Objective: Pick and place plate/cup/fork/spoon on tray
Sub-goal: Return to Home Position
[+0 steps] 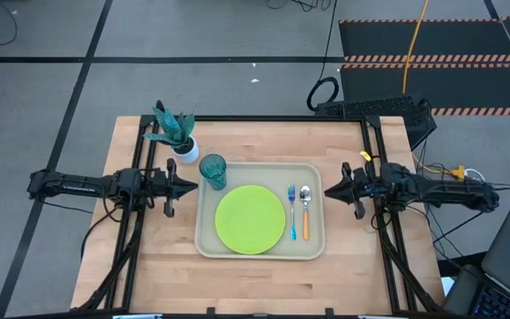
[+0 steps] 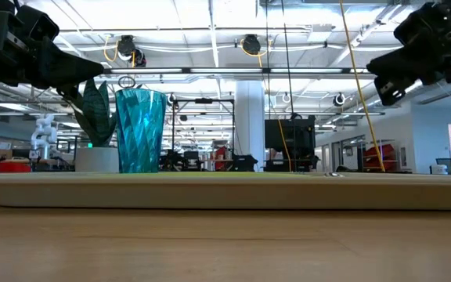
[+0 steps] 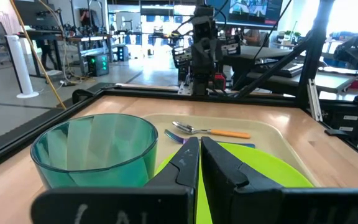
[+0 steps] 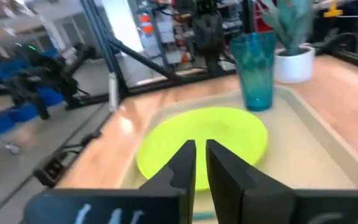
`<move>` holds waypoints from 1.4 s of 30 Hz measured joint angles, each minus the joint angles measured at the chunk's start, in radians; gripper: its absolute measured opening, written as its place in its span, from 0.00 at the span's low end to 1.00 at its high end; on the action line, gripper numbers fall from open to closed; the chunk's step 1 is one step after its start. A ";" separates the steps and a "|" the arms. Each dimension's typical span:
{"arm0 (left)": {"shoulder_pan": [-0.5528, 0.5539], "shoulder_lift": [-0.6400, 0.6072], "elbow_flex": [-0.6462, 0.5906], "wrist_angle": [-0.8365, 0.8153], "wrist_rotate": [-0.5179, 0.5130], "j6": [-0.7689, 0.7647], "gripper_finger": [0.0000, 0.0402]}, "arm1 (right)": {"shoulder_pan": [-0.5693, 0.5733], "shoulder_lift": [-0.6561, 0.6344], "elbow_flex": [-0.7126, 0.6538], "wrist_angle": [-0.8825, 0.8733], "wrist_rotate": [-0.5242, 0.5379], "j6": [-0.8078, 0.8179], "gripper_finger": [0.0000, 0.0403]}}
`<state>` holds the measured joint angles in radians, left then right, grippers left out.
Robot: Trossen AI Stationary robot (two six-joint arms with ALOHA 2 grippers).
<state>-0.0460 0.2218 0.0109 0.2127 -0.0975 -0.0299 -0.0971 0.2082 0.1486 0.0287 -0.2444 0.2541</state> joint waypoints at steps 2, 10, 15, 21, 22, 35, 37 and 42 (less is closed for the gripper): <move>0.000 0.000 0.000 0.000 0.000 0.000 0.05 | 0.000 -0.027 -0.001 -0.030 0.011 -0.017 0.06; 0.000 0.000 0.000 0.000 0.000 0.000 0.05 | 0.001 -0.124 -0.126 0.140 0.010 0.016 0.00; 0.000 0.000 0.000 0.001 -0.001 0.000 0.05 | 0.032 -0.133 -0.129 0.076 0.009 -0.006 0.00; 0.000 0.000 0.000 -0.001 -0.005 0.000 0.05 | 0.109 -0.142 -0.130 0.116 0.063 -0.017 0.00; 0.000 0.000 0.000 0.000 -0.005 0.000 0.05 | 0.129 -0.143 -0.130 0.116 0.079 -0.020 0.00; 0.000 0.000 0.000 0.000 -0.006 0.000 0.05 | 0.230 -0.142 -0.133 0.008 0.272 -0.126 0.00; 0.000 0.000 0.000 -0.001 -0.006 0.000 0.05 | 0.228 -0.143 -0.133 0.023 0.291 -0.147 0.00; 0.000 0.000 0.000 0.000 -0.006 0.000 0.05 | 0.228 -0.141 -0.134 0.033 0.396 -0.138 0.00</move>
<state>-0.0460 0.2222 0.0109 0.2123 -0.1036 -0.0299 0.1310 0.0673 0.0151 0.0620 0.1521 0.1158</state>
